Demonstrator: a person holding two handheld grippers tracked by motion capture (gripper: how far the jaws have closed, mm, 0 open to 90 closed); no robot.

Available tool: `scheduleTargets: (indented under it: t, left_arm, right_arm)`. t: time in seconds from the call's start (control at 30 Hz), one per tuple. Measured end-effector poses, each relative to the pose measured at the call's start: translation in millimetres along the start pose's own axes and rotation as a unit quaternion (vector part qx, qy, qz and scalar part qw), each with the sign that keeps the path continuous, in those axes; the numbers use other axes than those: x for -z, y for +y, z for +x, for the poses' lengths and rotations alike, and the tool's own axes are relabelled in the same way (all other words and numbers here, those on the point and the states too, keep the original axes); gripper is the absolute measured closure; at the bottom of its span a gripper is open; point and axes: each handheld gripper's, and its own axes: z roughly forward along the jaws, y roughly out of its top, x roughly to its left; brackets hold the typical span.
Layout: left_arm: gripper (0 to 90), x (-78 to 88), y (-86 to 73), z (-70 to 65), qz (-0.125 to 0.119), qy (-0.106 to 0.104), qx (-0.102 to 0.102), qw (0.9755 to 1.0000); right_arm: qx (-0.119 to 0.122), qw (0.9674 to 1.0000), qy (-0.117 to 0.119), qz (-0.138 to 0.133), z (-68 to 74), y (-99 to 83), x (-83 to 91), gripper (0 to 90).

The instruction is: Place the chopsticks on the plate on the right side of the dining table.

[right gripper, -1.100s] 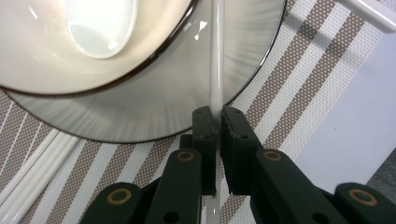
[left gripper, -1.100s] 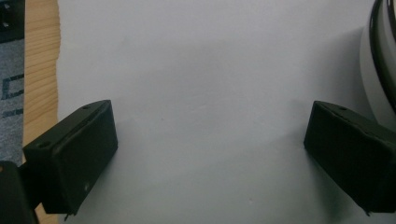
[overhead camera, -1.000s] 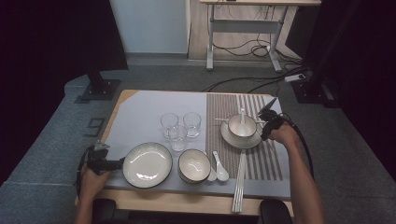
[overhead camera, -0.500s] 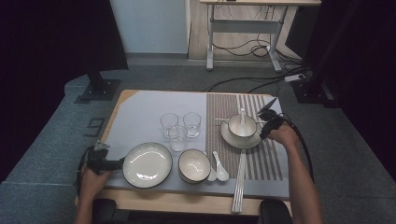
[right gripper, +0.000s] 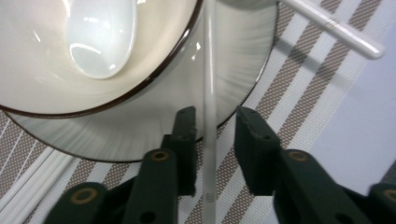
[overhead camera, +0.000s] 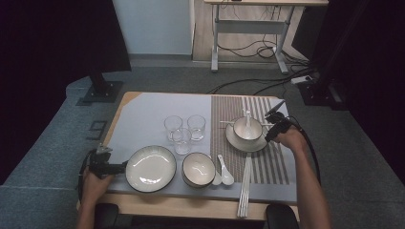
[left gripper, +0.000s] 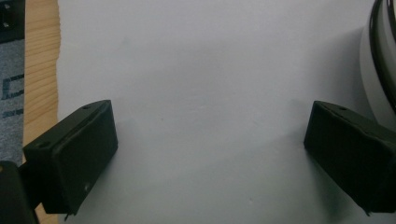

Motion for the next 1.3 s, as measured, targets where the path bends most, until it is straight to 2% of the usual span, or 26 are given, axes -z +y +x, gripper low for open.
scheduleTargets:
  t: [0.23,0.33,0.4,0.43,0.5,0.57,0.67,0.73,0.9,0.97,1.03,1.07,1.3]
  left_arm:
    - [2.4,0.1,0.0,0.2,0.001,0.000,-0.001,1.0000]
    - [2.4,0.1,0.0,0.1,0.001,0.000,-0.001,1.0000]
    - [2.4,0.1,0.0,0.1,0.001,0.000,-0.001,1.0000]
    - [2.4,0.1,0.0,0.1,0.001,0.000,-0.001,1.0000]
    - [2.4,0.1,0.0,0.1,0.001,0.000,-0.001,1.0000]
    - [2.4,0.1,0.0,0.1,0.001,0.000,-0.001,1.0000]
    - [2.4,0.1,0.0,0.1,0.001,0.000,-0.001,1.0000]
    - [2.4,0.1,-0.1,0.1,0.001,0.000,-0.001,1.0000]
    - [2.4,0.3,0.0,0.0,0.001,0.000,-0.002,1.0000]
    - [2.4,0.2,-0.1,-0.2,0.000,0.000,-0.001,1.0000]
    - [2.4,0.2,-0.1,-0.2,0.000,0.000,-0.001,1.0000]
    - [2.4,0.2,-0.1,-0.1,0.000,0.000,-0.001,1.0000]
    - [2.4,0.2,-0.1,-0.2,0.000,0.001,-0.001,1.0000]
  right_arm:
    - [-0.008,0.9994,-0.018,-0.029,-0.6,-5.1,9.3,48.7]
    - [-0.008,0.9982,-0.025,-0.054,1.2,-11.7,14.4,43.9]
    - [-0.009,0.9973,-0.024,-0.069,2.8,-17.7,17.0,41.0]
    - [-0.010,0.9964,-0.031,-0.078,4.3,-21.3,17.9,36.6]
    - [-0.009,0.9951,-0.037,-0.091,6.5,-28.9,19.1,35.0]
    - [-0.013,0.9928,-0.046,-0.110,8.5,-36.9,20.0,29.1]
    - [-0.017,0.9877,-0.051,-0.147,11.1,-49.9,20.4,23.3]
    - [-0.029,0.9834,-0.054,-0.171,13.1,-58.4,19.7,19.0]
    - [-0.051,0.9706,-0.059,-0.228,19.6,-76.9,17.4,10.8]
    - [-0.058,0.9670,-0.060,-0.240,22.0,-83.4,16.7,5.0]
    - [-0.069,0.9621,-0.061,-0.256,23.4,-89.8,15.6,3.9]
    - [-0.073,0.9609,-0.063,-0.259,24.1,-92.7,15.1,3.4]
    - [-0.103,0.9470,-0.105,-0.286,31.6,-110.7,12.4,5.9]
